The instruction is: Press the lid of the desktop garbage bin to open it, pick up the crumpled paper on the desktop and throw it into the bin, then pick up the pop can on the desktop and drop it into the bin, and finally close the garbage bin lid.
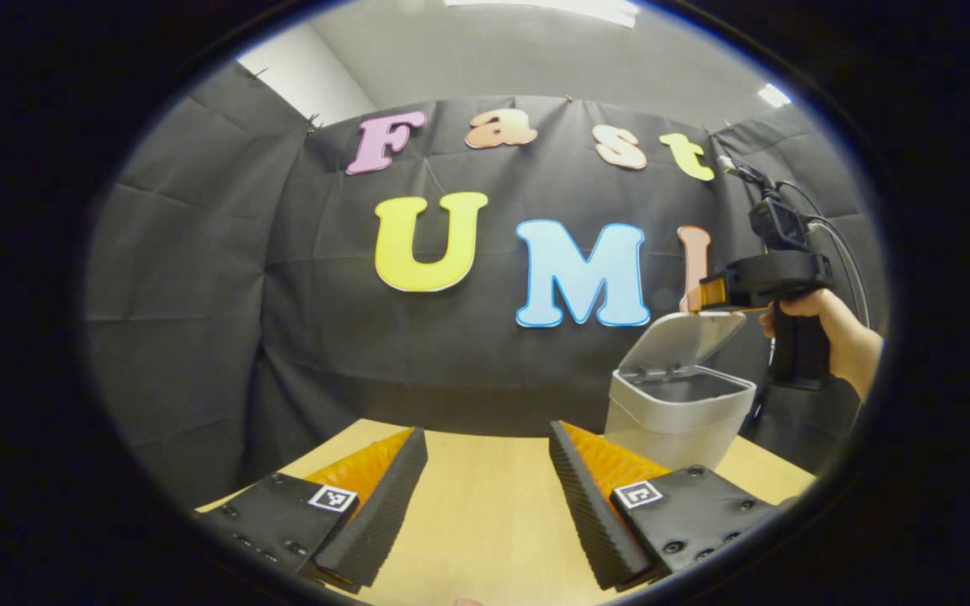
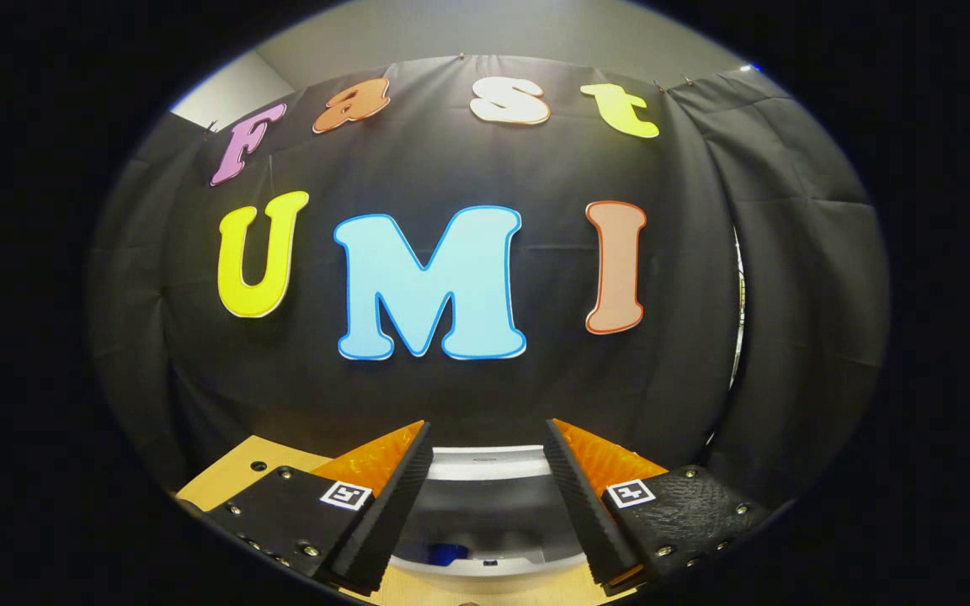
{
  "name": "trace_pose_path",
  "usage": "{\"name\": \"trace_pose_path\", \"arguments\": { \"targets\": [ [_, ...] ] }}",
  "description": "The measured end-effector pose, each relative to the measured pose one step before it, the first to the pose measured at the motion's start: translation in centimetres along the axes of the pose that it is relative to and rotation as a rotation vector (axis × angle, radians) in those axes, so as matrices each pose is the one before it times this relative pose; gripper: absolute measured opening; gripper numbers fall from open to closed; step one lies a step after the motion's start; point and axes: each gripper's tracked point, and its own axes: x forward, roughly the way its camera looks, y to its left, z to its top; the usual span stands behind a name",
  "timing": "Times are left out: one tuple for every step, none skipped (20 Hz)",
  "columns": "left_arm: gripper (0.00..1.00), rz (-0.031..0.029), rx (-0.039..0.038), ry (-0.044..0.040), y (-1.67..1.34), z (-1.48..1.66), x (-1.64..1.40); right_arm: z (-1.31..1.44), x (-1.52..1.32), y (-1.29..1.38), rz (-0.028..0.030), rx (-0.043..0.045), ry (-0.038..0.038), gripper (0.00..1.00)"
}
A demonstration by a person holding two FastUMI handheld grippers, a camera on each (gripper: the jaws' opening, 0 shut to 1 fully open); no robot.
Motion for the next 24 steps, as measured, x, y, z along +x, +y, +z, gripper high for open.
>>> {"name": "trace_pose_path", "arguments": {
  "targets": [
    [0.95, -0.00257, 0.0002, 0.00068, -0.197, -0.115, -0.17, -0.534, -0.195, -0.012, 0.00156, -0.00103, 0.00833, 0.86],
    [0.95, -0.00103, 0.00097, 0.00082, -0.193, -0.029, -0.102, -0.542, -0.269, 0.048, 0.0017, -0.00013, 0.01152, 0.86],
    [0.95, -0.00097, 0.00138, 0.00059, -0.073, -0.062, -0.047, -0.567, -0.194, -0.032, 0.0008, 0.00403, 0.0128, 0.86],
    [0.95, -0.00099, 0.00094, 0.00055, -0.159, 0.004, -0.091, -0.542, -0.088, 0.043, 0.00202, 0.00393, 0.0112, 0.86],
    [0.95, -0.0005, 0.00062, -0.00073, -0.065, 0.047, -0.195, -0.376, -0.053, -0.019, 0.00149, 0.0012, 0.00774, 0.86],
    [0.95, -0.00101, 0.00098, -0.00197, -0.093, 0.048, -0.114, -0.421, -0.155, -0.019, 0.00183, 0.00057, 0.0073, 0.86],
    [0.95, 0.0011, 0.00268, -0.00106, -0.063, 0.043, -0.199, -0.408, -0.054, 0.063, 0.00083, -0.00034, 0.00483, 0.86],
    [0.95, 0.00085, 0.00315, -0.00051, -0.053, 0.058, -0.057, -0.398, -0.052, -0.01, 0.00013, -0.0017, 0.00526, 0.86],
    [0.95, 0.00025, 0.00191, 0.00195, -0.117, -0.18, -0.176, -0.597, -0.089, -0.049, 0.00045, -0.0019, 0.00712, 0.86],
    [0.95, 0.00103, 0.00003, 0.0015, -0.036, 0.018, -0.07, -0.505, -0.047, 0.013, -0.00026, -0.00088, 0.00872, 0.86],
    [0.95, -0.00031, -0.00168, 0.00088, -0.113, -0.052, -0.112, -0.611, -0.176, -0.005, -0.00015, 0.00039, 0.00912, 0.86],
    [0.95, 0.00183, -0.00034, -0.00013, -0.071, -0.002, -0.069, -0.438, -0.067, -0.03, -0.0001, 0.00195, 0.00752, 0.86],
    [0.95, 0.00138, 0.00146, 0.00009, 0.055, 0.002, -0.029, -0.454, 0.057, -0.001, 0.00061, 0.00184, 0.0078, 0.86],
    [0.95, 0.00238, 0.00133, 0.00146, -0.042, -0.058, 0.03, -0.389, 0.01, 0.031, 0.0013, 0.0003, 0.00749, 0.86],
    [0.95, 0.0001, -0.00069, 0.00173, -0.043, -0.123, -0.083, -0.462, -0.02, -0.011, 0.00123, -0.00117, 0.00621, 0.86],
    [0.95, 0.0012, -0.00159, 0.00036, -0.079, -0.076, 0.04, -0.219, 0.005, 0.022, 0.00166, -0.00332, 0.00068, 0.86],
    [0.95, 0.00022, -0.00058, 0.00133, -0.101, -0.039, -0.041, -0.13, 0.058, -0.015, 0.00175, -0.00413, -0.00087, 0.86],
    [0.95, -0.00069, 0.00072, 0.00036, -0.088, -0.062, 0.014, -0.16, 0.131, 0.007, 0.0016, -0.00429, 0.00156, 0.86],
    [0.95, -0.00091, 0.00101, -0.00081, -0.083, 0.141, 0.115, -0.202, 0.216, -0.008, 0.00223, -0.00273, 0.00369, 0.86],
    [0.95, -0.00042, 0.00176, -0.00019, -0.062, -0.06, 0.056, -0.234, 0.258, -0.03, 0.00068, 0.00065, 0.00848, 0.86],
    [0.95, 0.00255, 0.00182, -0.00056, 0.029, 0.07, 0.075, -0.318, 0.323, 0.025, 0.00195, 0.00262, 0.01182, 0.87],
    [0.95, 0.00161, 0.00078, -0.00221, 0.031, 0.115, 0.075, -0.15, 0.258, -0.008, 0.00007, 0.00078, 0.00386, 0.88],
    [0.95, 0.00432, 0.00171, 0.00005, 0.102, -0.004, -0.065, 0.011, 0.249, -0.067, -0.00118, -0.00297, -0.00402, 0.88],
    [0.95, 0.00297, 0.00099, -0.00051, 0.17, -0.04, 0.007, 0.071, 0.36, 0.059, -0.00101, -0.00578, -0.00729, 0.88]
  ]
}}
